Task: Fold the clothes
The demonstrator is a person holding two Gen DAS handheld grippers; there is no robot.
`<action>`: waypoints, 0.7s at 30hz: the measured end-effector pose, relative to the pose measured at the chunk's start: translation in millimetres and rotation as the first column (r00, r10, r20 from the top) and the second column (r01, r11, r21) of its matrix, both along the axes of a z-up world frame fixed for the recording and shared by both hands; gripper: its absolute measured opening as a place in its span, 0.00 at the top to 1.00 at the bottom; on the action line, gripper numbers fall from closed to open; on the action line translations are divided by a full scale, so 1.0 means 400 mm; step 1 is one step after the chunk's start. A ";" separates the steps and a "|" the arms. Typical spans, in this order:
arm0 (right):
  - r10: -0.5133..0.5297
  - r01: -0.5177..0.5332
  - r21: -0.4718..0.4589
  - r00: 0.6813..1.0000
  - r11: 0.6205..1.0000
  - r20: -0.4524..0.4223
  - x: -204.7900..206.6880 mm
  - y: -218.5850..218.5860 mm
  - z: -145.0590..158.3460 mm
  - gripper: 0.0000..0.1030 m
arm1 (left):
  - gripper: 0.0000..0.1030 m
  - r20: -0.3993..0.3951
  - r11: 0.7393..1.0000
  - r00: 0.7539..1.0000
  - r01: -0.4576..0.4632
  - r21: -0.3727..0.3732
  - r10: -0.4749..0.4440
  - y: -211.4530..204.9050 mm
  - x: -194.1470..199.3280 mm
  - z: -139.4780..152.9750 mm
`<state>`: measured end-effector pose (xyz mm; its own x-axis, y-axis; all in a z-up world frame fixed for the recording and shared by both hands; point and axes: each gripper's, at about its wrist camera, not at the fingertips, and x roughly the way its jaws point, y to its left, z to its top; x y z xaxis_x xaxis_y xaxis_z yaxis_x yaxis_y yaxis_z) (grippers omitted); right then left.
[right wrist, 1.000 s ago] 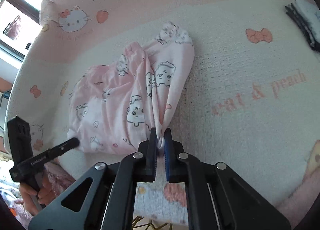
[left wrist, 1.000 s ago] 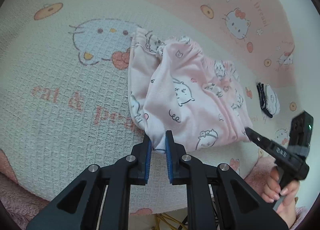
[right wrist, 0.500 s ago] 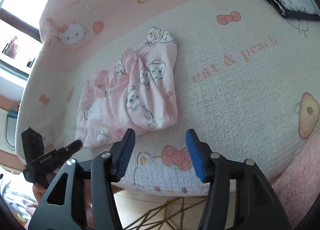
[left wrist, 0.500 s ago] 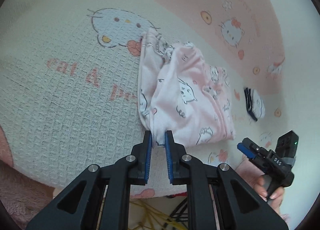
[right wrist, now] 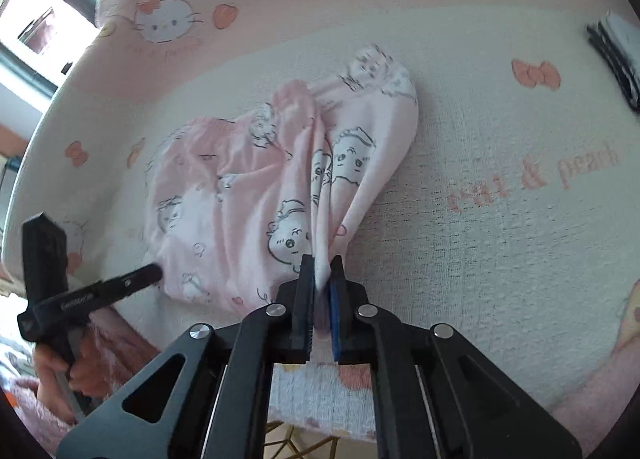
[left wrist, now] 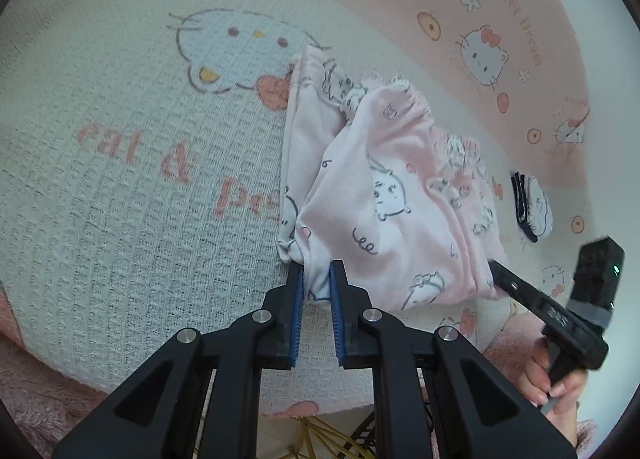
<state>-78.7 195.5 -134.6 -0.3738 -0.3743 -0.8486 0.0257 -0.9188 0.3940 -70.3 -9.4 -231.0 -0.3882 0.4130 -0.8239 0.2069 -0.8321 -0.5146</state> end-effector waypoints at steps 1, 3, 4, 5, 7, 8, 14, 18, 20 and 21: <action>0.005 -0.005 -0.004 1.000 1.000 -0.014 0.017 0.003 0.019 0.96 | 0.87 -0.008 1.000 1.000 0.007 0.001 -0.007 -0.003 0.005 0.011; 0.022 -0.022 -0.002 0.999 1.000 -0.037 0.056 0.004 0.051 0.96 | 0.87 -0.023 1.000 0.999 0.029 -0.005 -0.029 -0.004 0.017 0.031; 0.034 -0.033 0.005 0.998 0.999 -0.045 0.077 0.004 0.062 0.96 | 0.87 -0.027 0.999 0.999 0.040 -0.011 -0.040 -0.005 0.026 0.038; 0.039 -0.038 0.024 0.998 0.999 -0.044 0.095 0.001 0.064 0.97 | 0.87 -0.032 0.999 0.998 0.050 -0.017 -0.050 -0.005 0.035 0.043; 0.017 -0.016 0.064 1.000 0.998 -0.018 0.118 0.009 0.056 0.97 | 0.87 -0.037 0.997 0.997 0.065 -0.030 -0.066 -0.004 0.052 0.048; -0.006 0.006 0.077 1.000 0.997 -0.006 0.126 0.019 0.051 0.97 | 0.87 -0.032 0.997 0.997 0.067 -0.042 -0.068 -0.005 0.054 0.043; -0.150 0.146 0.060 0.986 0.987 0.078 0.109 0.063 0.004 0.73 | 0.86 -0.006 0.999 1.000 -0.007 -0.044 0.007 -0.056 0.060 0.018; -0.142 0.143 0.050 0.990 0.988 -0.017 0.118 0.035 0.036 0.64 | 0.86 -0.101 0.942 0.994 -0.078 -0.327 0.047 -0.052 0.082 0.083; -0.088 0.102 0.142 0.991 0.985 -0.103 0.120 -0.005 0.063 0.62 | 0.86 -0.138 0.949 0.990 -0.044 -0.313 0.000 -0.030 0.078 0.105; -0.049 0.074 0.193 0.990 0.978 -0.131 0.118 -0.034 0.069 0.61 | 0.86 -0.156 0.958 0.987 -0.017 -0.287 -0.029 -0.017 0.074 0.113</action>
<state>-31.5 182.1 -107.0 -0.4986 -0.1779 -0.8484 0.0045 -0.9792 0.2027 -40.6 -16.2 -185.6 -0.5200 0.1708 -0.8369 0.1377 -0.9502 -0.2795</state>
